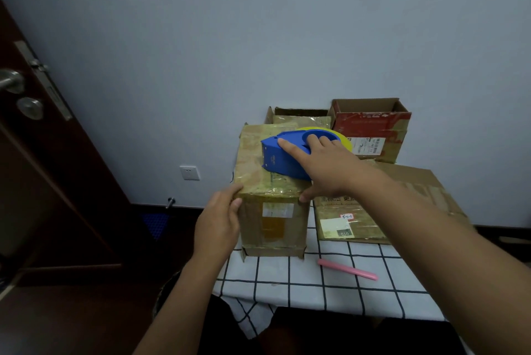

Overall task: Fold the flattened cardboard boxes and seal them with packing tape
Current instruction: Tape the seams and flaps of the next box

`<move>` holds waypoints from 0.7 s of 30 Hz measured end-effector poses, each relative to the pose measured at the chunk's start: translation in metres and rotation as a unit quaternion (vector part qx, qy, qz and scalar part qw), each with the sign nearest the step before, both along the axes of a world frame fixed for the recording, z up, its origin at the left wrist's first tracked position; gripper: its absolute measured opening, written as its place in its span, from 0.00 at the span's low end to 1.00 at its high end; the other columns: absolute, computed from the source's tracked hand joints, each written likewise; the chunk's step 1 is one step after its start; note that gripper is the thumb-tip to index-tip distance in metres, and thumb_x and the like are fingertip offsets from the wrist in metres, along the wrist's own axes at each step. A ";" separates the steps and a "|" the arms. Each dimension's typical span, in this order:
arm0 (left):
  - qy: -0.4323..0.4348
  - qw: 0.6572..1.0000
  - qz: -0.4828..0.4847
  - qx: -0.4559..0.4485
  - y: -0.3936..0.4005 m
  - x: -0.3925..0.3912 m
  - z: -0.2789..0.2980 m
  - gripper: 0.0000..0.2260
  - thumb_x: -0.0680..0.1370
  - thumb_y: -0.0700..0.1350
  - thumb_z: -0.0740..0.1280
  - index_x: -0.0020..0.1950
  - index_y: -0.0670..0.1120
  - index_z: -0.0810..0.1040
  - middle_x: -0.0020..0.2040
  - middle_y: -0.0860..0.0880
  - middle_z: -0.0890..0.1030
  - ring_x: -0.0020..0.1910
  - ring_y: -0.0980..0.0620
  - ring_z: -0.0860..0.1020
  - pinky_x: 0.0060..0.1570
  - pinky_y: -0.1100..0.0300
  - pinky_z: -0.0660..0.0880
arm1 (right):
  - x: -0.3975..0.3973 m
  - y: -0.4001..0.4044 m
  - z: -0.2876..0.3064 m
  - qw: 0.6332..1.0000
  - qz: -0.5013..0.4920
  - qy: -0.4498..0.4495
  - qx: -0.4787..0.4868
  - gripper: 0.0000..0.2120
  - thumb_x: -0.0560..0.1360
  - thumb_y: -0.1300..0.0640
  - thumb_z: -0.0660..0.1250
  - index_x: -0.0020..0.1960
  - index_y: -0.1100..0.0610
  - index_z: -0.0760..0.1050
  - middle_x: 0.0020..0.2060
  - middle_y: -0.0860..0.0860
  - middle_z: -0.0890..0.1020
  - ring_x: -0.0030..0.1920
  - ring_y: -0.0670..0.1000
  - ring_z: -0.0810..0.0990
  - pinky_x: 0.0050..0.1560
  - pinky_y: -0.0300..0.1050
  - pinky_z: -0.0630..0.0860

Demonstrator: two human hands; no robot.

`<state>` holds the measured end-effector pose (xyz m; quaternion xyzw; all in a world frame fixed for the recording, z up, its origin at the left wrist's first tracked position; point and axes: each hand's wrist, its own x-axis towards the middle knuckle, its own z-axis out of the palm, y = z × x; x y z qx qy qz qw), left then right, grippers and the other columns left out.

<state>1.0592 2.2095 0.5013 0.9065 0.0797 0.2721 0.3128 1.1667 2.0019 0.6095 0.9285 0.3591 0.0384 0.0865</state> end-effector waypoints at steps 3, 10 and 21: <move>0.012 0.998 0.030 0.060 -0.004 -0.003 0.007 0.14 0.81 0.43 0.63 0.66 0.50 0.75 0.60 0.49 0.72 0.55 0.49 0.74 0.49 0.55 0.74 | 0.000 0.000 0.000 1.000 0.003 -0.001 -0.001 0.58 0.68 0.33 0.72 0.79 0.43 0.33 0.69 0.60 0.62 0.65 0.60 0.66 0.65 0.54 0.64; -0.007 0.997 0.015 0.081 -0.010 0.003 0.013 0.08 0.78 0.42 0.67 0.57 0.47 0.79 0.55 0.50 0.73 0.52 0.48 0.75 0.47 0.54 0.75 | 0.000 0.002 -0.004 1.000 -0.001 -0.008 0.012 0.57 0.68 0.35 0.73 0.79 0.43 0.33 0.71 0.60 0.61 0.66 0.61 0.65 0.66 0.54 0.63; 0.066 0.967 0.033 0.242 -0.081 0.029 0.037 0.34 0.71 0.74 0.55 0.59 0.49 0.79 0.58 0.47 0.78 0.57 0.45 0.75 0.55 0.49 0.73 | 0.009 -0.013 -0.016 0.958 -0.056 0.063 0.274 0.30 0.82 0.45 0.57 0.79 0.39 0.45 0.64 0.58 0.68 0.62 0.59 0.70 0.63 0.53 0.66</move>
